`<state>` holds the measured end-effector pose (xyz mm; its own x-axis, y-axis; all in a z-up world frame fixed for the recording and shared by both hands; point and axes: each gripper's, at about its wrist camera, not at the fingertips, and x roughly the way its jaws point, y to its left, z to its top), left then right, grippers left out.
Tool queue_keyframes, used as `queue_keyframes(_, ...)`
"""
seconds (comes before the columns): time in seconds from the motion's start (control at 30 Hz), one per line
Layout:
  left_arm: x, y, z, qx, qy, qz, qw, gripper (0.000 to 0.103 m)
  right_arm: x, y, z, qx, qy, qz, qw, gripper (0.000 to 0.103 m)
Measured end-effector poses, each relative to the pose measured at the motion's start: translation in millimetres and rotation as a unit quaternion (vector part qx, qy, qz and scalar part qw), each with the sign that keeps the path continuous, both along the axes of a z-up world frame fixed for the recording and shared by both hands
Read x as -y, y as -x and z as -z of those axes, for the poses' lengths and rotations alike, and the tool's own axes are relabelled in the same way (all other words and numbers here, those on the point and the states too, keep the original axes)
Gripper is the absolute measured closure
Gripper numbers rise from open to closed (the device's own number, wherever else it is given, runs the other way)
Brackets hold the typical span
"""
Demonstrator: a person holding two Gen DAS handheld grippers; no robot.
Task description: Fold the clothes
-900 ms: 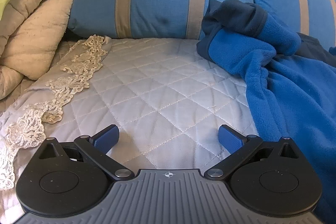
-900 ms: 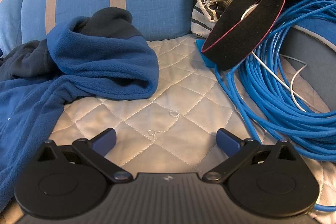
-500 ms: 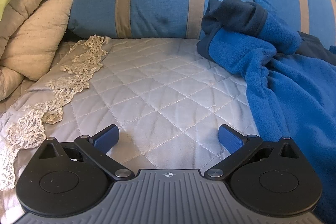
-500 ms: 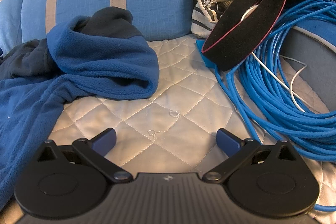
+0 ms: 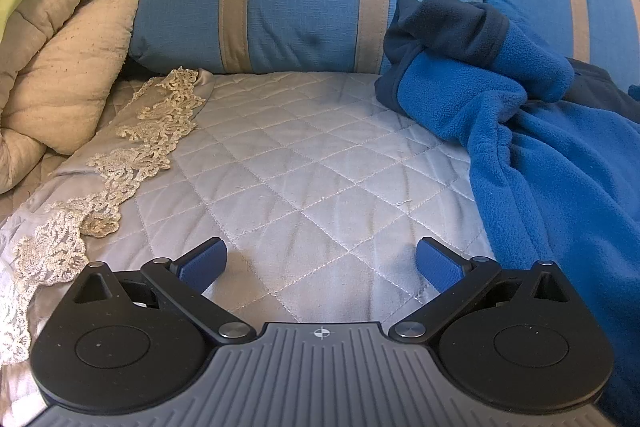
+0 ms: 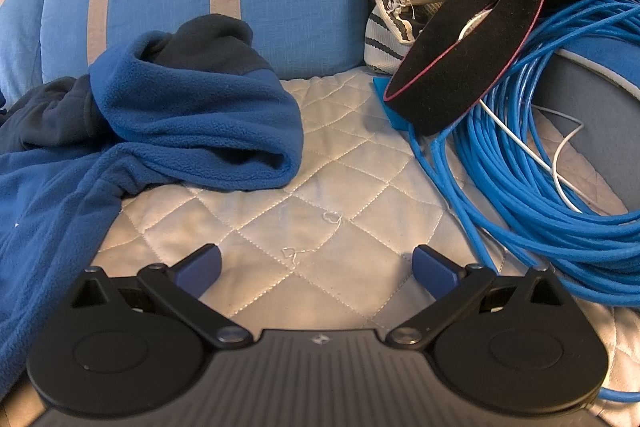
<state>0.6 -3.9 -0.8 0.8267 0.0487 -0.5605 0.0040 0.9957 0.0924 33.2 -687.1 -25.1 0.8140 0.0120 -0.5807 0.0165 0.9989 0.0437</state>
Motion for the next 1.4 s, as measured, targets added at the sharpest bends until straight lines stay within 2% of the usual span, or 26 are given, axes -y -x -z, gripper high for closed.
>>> queue_keyframes(0.8, -1, 0, 0, -0.001, -0.001, 0.000, 1.0000, 0.000, 6, -2, -1, -0.008, -0.011, -0.002, 1.000, 0.000)
queue_keyframes(0.93, -3, 1, -3, -0.007, 0.009, 0.004, 0.9999, 0.000, 6, -2, -2, -0.011, -0.005, -0.002, 1.000, 0.000)
queue_keyframes(1.1, -7, 8, -17, -0.035, 0.021, 0.009, 0.9991, 0.000, 3, 1, -15, -0.046, 0.013, -0.003, 0.999, 0.000)
queue_keyframes(1.17, -9, 19, -27, -0.030, 0.026, 0.007, 0.9992, 0.000, 2, 5, -25, -0.061, 0.020, -0.001, 0.998, 0.000)
queue_keyframes(1.27, -11, 37, -45, -0.010, 0.033, 0.004, 0.9994, 0.000, 1, 21, -41, -0.039, 0.026, 0.008, 0.999, 0.000)
queue_keyframes(1.4, -17, 59, -73, 0.001, 0.044, 0.018, 0.9989, 0.000, 3, 39, -65, -0.035, 0.003, -0.015, 0.999, 0.000)
